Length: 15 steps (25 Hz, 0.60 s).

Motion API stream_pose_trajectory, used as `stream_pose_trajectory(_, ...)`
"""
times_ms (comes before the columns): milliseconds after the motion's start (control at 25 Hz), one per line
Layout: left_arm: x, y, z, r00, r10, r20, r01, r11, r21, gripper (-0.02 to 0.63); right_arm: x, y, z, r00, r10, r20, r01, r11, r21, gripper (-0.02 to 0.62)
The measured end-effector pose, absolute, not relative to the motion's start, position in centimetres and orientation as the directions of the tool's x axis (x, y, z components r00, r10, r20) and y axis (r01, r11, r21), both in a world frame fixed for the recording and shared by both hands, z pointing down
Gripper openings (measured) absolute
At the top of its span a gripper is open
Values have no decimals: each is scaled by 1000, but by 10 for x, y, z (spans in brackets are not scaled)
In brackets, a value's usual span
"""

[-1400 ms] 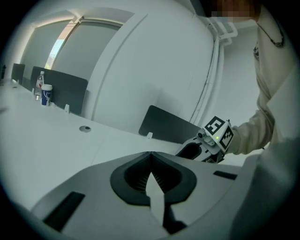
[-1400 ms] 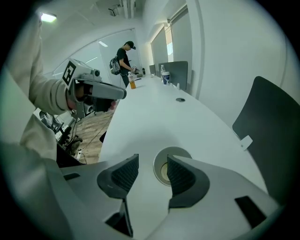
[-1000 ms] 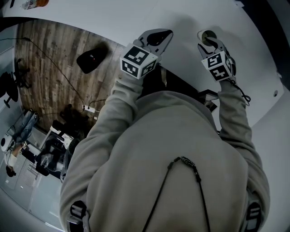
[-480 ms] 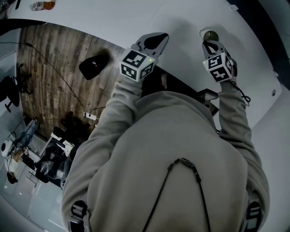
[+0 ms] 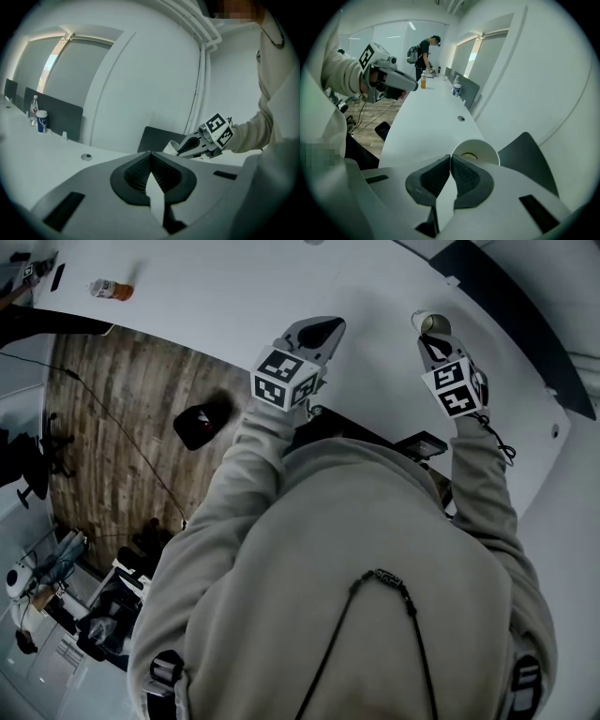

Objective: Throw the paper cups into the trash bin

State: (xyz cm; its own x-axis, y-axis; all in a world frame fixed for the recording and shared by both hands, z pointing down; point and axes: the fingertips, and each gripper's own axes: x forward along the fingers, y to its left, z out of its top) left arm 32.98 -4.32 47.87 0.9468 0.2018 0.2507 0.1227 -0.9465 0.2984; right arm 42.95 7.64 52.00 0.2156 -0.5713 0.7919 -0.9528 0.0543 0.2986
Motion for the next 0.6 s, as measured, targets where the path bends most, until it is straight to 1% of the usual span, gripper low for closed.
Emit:
stream_pose_trajectory(200, 339, -32, 446, 950, 242, 199, 188, -948, 255, 2, 444, 82, 478, 283, -633, 721, -952, -91, 293, 34)
stream_pose_trajectory(360, 351, -32, 425, 947, 276, 166, 234, -944, 232, 2, 454, 82, 443, 336, -656, 675, -936, -152, 318, 34)
stream_pose_trajectory(600, 370, -17, 406, 941, 315, 127, 289, -939, 187, 2, 464, 100, 418, 360, -676, 643, -933, -238, 271, 34)
